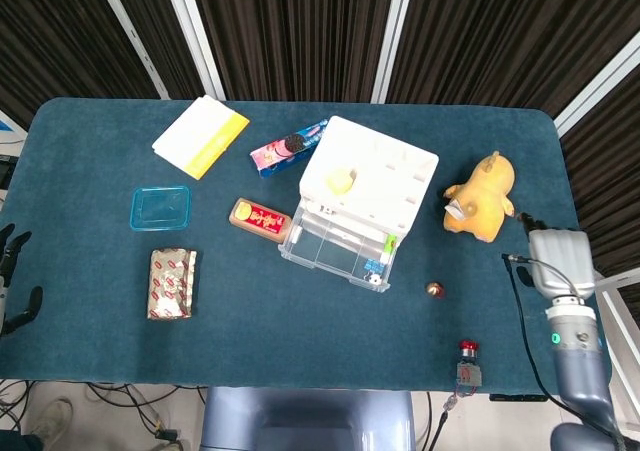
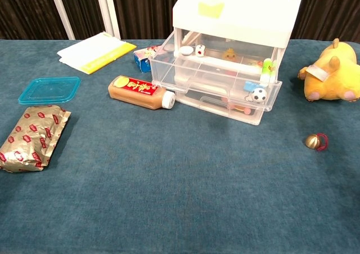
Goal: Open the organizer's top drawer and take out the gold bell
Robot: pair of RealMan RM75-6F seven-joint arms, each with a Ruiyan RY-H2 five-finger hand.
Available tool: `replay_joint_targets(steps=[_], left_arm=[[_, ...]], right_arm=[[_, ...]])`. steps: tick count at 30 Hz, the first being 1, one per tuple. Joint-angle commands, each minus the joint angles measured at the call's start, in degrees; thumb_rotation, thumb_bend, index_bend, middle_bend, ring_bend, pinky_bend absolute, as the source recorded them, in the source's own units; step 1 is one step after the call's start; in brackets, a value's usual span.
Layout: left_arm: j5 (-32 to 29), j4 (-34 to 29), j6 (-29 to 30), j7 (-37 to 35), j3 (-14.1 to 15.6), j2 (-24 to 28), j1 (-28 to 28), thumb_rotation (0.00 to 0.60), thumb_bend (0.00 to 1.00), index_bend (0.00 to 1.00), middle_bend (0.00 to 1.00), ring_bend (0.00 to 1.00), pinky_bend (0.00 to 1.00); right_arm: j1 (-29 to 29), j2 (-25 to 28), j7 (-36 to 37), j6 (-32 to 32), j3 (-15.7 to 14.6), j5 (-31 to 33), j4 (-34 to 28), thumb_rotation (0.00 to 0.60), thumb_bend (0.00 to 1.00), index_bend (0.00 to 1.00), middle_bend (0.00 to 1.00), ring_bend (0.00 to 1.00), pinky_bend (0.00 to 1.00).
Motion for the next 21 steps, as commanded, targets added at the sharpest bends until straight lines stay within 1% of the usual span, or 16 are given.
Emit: replay_joint_targets(steps=[1, 2, 4, 9, 14, 17, 21], left_arm=[[0.1, -0.1, 0.1, 0.0, 0.0, 0.0, 0.0, 0.600, 0.42, 0.07, 0.00, 0.00, 0.00], [0.1, -0.1, 0.1, 0.0, 0.0, 0.0, 0.0, 0.600, 0.42, 0.07, 0.00, 0.00, 0.00], [0.2, -0.2, 0.2, 0.1, 0.0, 0.1, 0.0, 0.600, 0.42, 0.07, 0.00, 0.00, 0.00], [0.4, -0.5, 0.2, -0.1, 0.0, 0.3, 0.0, 0.600, 0.42, 0.07, 0.00, 0.00, 0.00], [0.5, -0.5, 0.3, -0.9, -0.2, 0.6, 0.0, 0.600, 0.42, 0.07, 0.00, 0.00, 0.00], [0.6, -0.5, 0.1, -0.9, 0.0, 0.7, 0.0, 0.600, 0.42, 0.07, 0.00, 0.00, 0.00], [1.0, -0.7, 0.2, -0.8, 0.0, 0.8, 0.0, 0.600, 0.42, 0.07, 0.00, 0.00, 0.00]], right_arm=[[-8.3, 1.8, 13.8, 6.4, -2.5, -14.0, 4.3, 0.600, 0.22, 0.18, 0.25, 0.38, 0.39], [-9.2, 1.5, 14.7, 7.0, -3.1, -15.2, 4.9, 0.600, 0.21, 0.17, 0.22, 0.36, 0.37], [-11.4, 0.8, 16.8, 8.2, -4.7, -18.1, 6.5, 0.600, 0.20, 0.16, 0.20, 0.35, 0.36], [-15.3, -2.6, 19.9, 10.0, -7.1, -22.7, 9.9, 0.600, 0.20, 0.16, 0.19, 0.34, 0.33], [-18.1, -6.2, 21.7, 10.3, -9.3, -27.3, 13.7, 0.600, 0.19, 0.15, 0.18, 0.29, 0.30], [-18.8, -7.2, 22.2, 9.9, -9.4, -28.1, 14.9, 0.600, 0.19, 0.15, 0.17, 0.29, 0.30], [-19.6, -8.5, 23.1, 9.6, -8.7, -28.8, 16.6, 0.600, 0.19, 0.15, 0.17, 0.29, 0.30]])
